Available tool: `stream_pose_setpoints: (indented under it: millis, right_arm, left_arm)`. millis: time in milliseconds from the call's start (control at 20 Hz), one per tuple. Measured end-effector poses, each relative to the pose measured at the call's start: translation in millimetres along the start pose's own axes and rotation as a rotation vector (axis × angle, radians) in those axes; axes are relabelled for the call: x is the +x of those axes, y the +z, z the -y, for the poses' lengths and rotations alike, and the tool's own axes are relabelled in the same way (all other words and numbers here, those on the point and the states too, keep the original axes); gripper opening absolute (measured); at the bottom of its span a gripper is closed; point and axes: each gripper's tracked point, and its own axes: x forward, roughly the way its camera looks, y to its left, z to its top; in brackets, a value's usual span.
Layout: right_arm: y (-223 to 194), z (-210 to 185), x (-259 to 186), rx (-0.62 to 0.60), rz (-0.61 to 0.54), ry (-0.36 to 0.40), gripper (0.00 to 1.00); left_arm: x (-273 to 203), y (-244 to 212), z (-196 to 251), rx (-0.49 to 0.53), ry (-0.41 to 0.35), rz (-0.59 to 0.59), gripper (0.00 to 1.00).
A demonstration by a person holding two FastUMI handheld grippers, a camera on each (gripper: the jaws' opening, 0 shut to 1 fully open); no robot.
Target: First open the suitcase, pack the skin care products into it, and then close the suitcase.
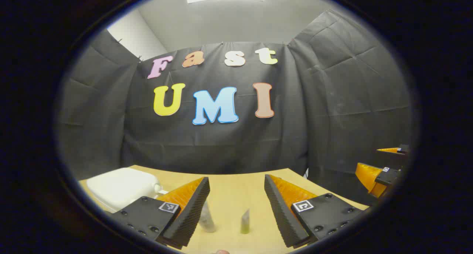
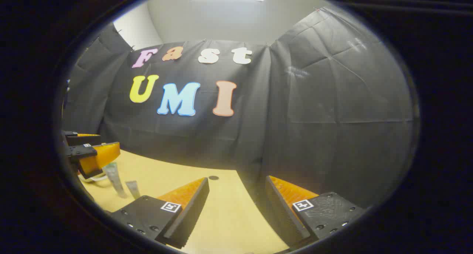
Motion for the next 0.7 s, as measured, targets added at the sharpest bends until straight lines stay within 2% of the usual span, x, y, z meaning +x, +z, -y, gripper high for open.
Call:
stream_pose_setpoints:
  millis: [150, 350, 550, 700]
  right_arm:
    - [20.6, -46.5, -8.0, 0.009, 0.018, 0.014, 0.93]
    - [52.6, -93.1, -16.1, -0.004, 0.041, 0.051, 0.94]
    - [72.0, -121.4, -14.7, -0.015, 0.029, 0.096, 0.94]
    - [87.8, -136.7, -8.2, -0.001, 0.03, 0.148, 0.93]
  left_arm:
    - [-12.9, 8.7, -51.7, -0.037, -0.006, -0.024, 0.94]
    - [-22.8, 30.2, -123.3, -0.053, 0.022, -0.036, 0.96]
    - [-21.6, 46.3, -156.1, -0.062, 0.036, -0.041, 0.96]
    - [-16.6, 61.6, -179.2, -0.039, 0.096, -0.03, 0.95]
